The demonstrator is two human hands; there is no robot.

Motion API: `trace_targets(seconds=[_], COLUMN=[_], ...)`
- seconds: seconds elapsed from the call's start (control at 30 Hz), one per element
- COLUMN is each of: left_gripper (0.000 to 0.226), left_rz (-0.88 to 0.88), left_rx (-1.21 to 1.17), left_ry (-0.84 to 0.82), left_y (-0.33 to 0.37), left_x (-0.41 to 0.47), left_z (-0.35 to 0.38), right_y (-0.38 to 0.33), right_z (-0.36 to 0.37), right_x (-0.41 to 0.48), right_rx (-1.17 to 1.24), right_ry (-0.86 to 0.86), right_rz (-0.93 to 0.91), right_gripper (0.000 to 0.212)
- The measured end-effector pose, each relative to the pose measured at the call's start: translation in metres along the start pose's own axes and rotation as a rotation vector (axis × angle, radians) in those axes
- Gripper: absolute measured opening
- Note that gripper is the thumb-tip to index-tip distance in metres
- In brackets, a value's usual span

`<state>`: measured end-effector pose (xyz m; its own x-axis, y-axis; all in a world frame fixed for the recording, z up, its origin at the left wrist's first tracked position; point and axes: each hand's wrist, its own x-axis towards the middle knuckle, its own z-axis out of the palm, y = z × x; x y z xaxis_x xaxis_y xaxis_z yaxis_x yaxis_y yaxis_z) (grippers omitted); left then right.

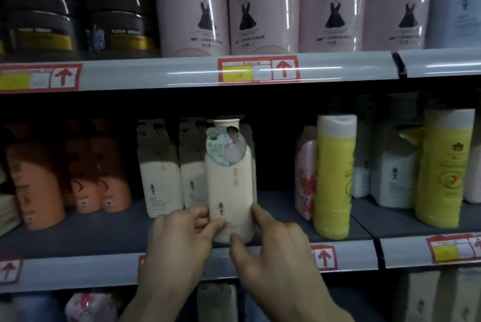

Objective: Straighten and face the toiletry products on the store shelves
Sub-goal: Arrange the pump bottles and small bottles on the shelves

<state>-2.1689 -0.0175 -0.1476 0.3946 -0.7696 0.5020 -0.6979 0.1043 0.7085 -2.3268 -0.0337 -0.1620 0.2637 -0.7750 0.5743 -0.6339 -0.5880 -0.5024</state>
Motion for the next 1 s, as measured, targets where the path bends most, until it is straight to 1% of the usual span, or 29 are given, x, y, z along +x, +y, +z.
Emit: trace_targets(seconds=[0.07,0.17,0.27,0.37,0.43,0.57,0.6,0.7,0.77,0.83,0.9,0.97,1.0], left_gripper=[0.012,0.013,0.017,0.021,0.021,0.019,0.020,0.022,0.021,0.017,0.015,0.020,0.022], left_rz=[-0.005,-0.034,-0.033,-0.023,-0.019,0.000,0.003,0.002,0.013,0.007,-0.014,-0.028,-0.031], left_rx=[0.066,0.121,0.210,0.299,0.313,0.320,0.308,0.237,0.227,0.236,0.241,0.345,0.428], left_ry=[0.057,0.143,0.202,0.233,0.237,0.221,0.222,0.231,0.232,0.223,0.194,0.150,0.135], left_y=[-0.017,-0.044,-0.068,-0.079,-0.082,-0.091,-0.093,-0.096,-0.098,-0.096,-0.093,-0.086,-0.082], left_x=[0.002,0.007,0.013,0.019,0.022,0.029,0.030,0.030,0.031,0.034,0.033,0.027,0.022], left_z=[-0.019,-0.041,-0.056,-0.063,-0.063,-0.062,-0.061,-0.060,-0.060,-0.062,-0.065,-0.065,-0.065], right_y=[-0.020,-0.049,-0.069,-0.078,-0.080,-0.078,-0.078,-0.075,-0.074,-0.074,-0.073,-0.068,-0.064], right_z=[0.015,0.039,0.063,0.080,0.082,0.082,0.082,0.081,0.077,0.075,0.072,0.064,0.058], right_x=[0.006,0.016,0.024,0.031,0.034,0.031,0.029,0.028,0.029,0.029,0.027,0.022,0.019], right_rx=[-0.016,-0.011,0.000,-0.011,0.004,0.079,0.079,0.062,0.055,0.009,-0.018,0.036,0.082], right_ry=[-0.087,-0.175,-0.218,-0.209,-0.201,-0.168,-0.172,-0.200,-0.223,-0.234,-0.241,-0.257,-0.249], right_rz=[-0.038,-0.066,-0.097,-0.127,-0.122,-0.124,-0.123,-0.127,-0.121,-0.138,-0.156,-0.134,-0.123], right_gripper=[0.075,0.082,0.089,0.078,0.069,0.041,0.039,0.054,0.057,0.051,0.040,0.030,0.032])
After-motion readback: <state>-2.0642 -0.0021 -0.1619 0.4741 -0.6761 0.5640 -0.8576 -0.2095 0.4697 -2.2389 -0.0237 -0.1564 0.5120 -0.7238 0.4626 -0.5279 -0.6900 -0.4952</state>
